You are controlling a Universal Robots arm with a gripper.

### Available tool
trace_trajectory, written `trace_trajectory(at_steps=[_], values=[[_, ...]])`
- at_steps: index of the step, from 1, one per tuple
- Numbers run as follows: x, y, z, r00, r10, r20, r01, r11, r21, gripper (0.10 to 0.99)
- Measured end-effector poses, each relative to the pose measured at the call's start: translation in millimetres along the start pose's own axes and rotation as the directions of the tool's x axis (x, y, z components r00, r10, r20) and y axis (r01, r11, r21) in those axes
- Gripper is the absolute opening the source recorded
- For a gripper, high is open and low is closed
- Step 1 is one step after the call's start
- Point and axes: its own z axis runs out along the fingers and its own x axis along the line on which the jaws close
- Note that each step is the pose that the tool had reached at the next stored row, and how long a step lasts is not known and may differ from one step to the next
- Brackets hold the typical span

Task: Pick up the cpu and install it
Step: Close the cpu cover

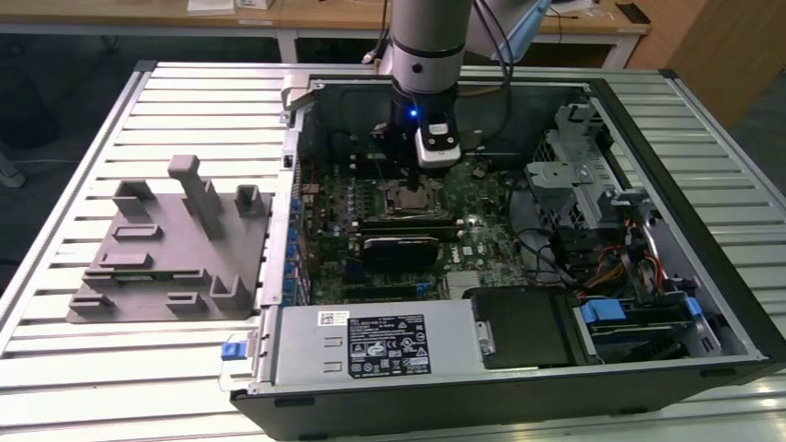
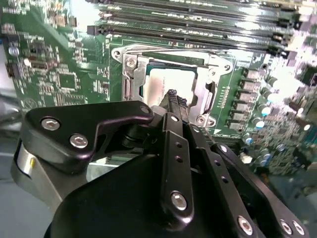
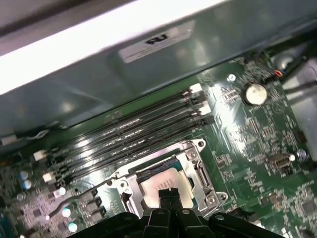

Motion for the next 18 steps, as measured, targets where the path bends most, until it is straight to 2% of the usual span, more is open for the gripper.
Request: trace_trajectory(at_steps=[4, 9, 13, 18], values=[[0.0, 0.0, 0.2, 0.9973, -0.074, -0.0007, 0.074, 0.9973, -0.002, 0.106], [0.0, 0.0, 0.5, 0.9867, -0.163, -0.0013, 0.163, 0.9867, -0.003, 0.106], [0.0, 0.0, 0.7, 0.9720, -0.235, -0.0017, 0.235, 0.9720, -0.005, 0.106], [0.0, -0.1, 1.4, 0.9471, -0.321, -0.0020, 0.321, 0.9471, -0.007, 0.106]])
